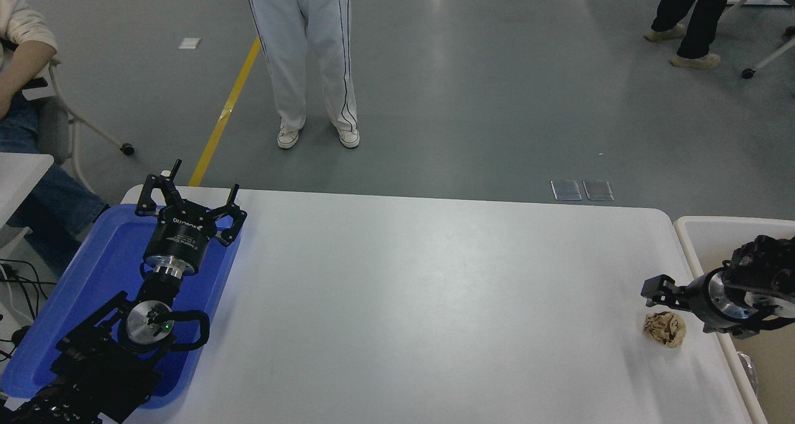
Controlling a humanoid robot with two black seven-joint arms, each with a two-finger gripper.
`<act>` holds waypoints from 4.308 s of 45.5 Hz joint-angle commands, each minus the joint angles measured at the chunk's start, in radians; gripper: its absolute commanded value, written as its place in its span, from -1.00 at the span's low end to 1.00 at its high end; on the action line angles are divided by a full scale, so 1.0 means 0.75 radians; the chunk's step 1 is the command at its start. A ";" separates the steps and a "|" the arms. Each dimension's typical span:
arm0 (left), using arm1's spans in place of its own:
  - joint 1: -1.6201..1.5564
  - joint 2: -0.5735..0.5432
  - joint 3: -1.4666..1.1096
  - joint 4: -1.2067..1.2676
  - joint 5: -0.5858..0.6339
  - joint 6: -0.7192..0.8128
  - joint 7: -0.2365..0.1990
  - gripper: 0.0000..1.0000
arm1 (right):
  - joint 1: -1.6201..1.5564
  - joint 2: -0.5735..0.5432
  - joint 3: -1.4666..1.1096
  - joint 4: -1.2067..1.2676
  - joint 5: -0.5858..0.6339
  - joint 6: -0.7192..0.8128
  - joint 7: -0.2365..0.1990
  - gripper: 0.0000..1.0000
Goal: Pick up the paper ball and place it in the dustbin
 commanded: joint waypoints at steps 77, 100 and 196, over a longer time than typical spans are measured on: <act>0.002 0.000 0.000 0.000 0.000 0.001 0.000 1.00 | -0.192 0.075 0.119 -0.056 0.022 -0.187 -0.014 -1.00; 0.000 0.000 0.000 0.000 0.000 0.001 0.002 1.00 | 0.025 -0.146 0.041 0.116 0.034 0.026 -0.014 -1.00; 0.000 0.000 0.002 0.000 0.000 0.001 0.000 1.00 | 1.625 -0.833 -0.747 0.292 -0.557 0.713 -0.020 -1.00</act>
